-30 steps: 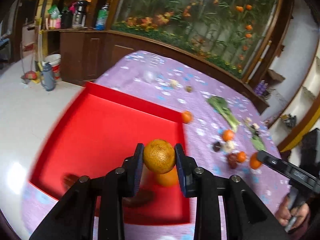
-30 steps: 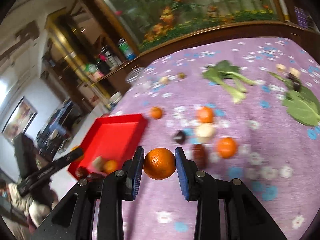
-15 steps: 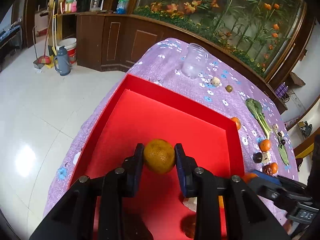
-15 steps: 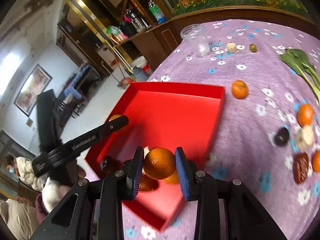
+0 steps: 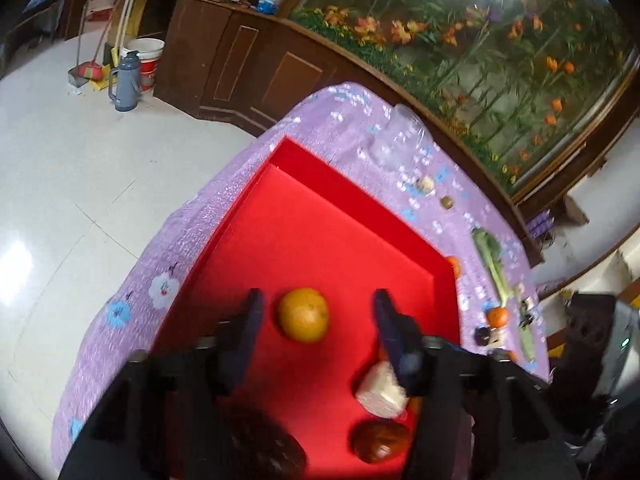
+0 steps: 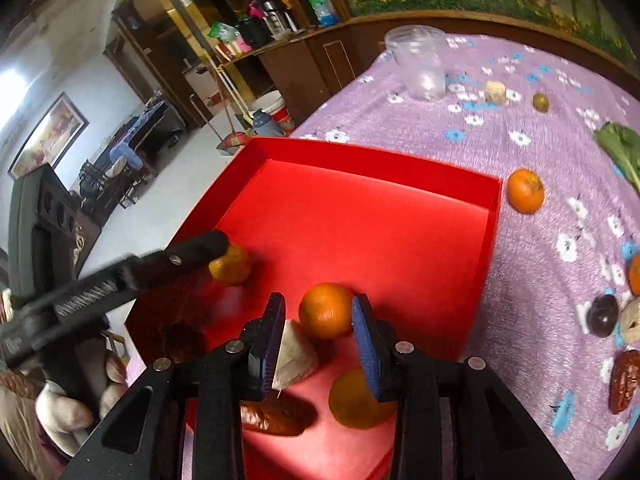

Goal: Organize fruits
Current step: 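Carry both citrus fruits over the red tray and open both tools, then move both open tools back over the remaining fruits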

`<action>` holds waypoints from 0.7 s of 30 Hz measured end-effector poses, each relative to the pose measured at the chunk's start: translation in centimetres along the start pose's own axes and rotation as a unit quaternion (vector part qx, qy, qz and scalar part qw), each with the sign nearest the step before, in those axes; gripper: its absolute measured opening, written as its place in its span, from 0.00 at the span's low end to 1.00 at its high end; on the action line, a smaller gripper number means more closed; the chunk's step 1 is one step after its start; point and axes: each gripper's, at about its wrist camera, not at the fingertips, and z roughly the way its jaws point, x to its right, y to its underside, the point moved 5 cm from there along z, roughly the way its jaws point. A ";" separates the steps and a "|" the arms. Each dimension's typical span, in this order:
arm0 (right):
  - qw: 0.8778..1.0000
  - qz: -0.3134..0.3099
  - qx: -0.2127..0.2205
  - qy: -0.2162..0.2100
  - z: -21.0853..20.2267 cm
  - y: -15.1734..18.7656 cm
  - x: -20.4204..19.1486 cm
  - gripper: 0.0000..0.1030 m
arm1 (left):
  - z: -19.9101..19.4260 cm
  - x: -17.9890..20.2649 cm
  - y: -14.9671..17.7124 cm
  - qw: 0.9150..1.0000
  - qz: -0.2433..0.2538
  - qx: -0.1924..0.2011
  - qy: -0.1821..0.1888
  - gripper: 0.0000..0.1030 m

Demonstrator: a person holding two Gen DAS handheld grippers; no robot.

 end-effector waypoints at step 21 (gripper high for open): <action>0.981 0.106 0.155 0.048 -16.1 6.2 11.2 0.52 | -5.8 13.7 6.2 0.993 0.062 0.007 0.104 0.71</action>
